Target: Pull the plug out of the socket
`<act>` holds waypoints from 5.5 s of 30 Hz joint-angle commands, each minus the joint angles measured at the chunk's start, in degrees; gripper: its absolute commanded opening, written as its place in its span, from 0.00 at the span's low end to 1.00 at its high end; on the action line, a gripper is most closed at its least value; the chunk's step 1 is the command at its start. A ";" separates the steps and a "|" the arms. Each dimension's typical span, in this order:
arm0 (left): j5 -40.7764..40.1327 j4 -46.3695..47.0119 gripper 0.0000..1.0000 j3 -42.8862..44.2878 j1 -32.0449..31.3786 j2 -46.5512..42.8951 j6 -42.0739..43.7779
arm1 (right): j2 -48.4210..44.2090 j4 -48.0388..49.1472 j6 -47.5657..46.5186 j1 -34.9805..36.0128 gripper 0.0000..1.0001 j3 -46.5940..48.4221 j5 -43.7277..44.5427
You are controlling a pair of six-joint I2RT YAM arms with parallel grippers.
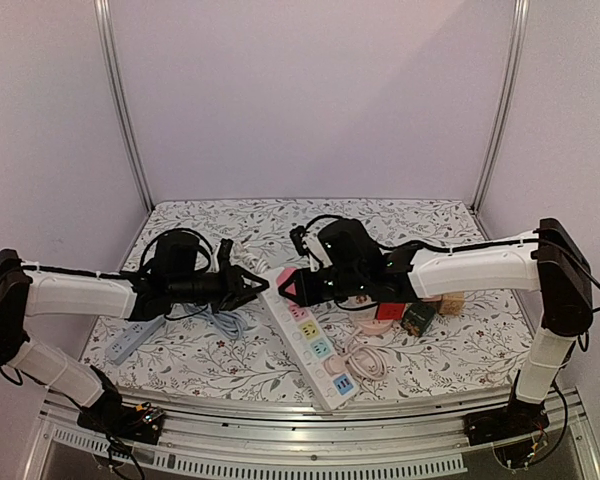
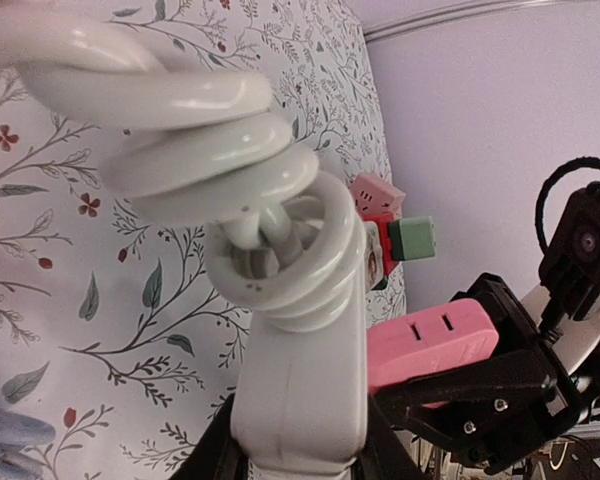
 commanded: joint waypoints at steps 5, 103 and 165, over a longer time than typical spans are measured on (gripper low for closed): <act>1.40 2.18 0.10 -2.53 0.19 -3.46 5.66 | -3.04 6.50 4.71 -1.90 0.00 -2.36 -3.24; -2.04 -7.13 0.04 0.64 2.47 -6.35 5.99 | -21.45 -27.74 4.70 -26.00 0.00 -10.17 13.93; 0.80 -10.91 0.04 0.38 2.73 -13.63 9.41 | -34.78 -32.22 -2.57 -11.32 0.71 -10.69 4.73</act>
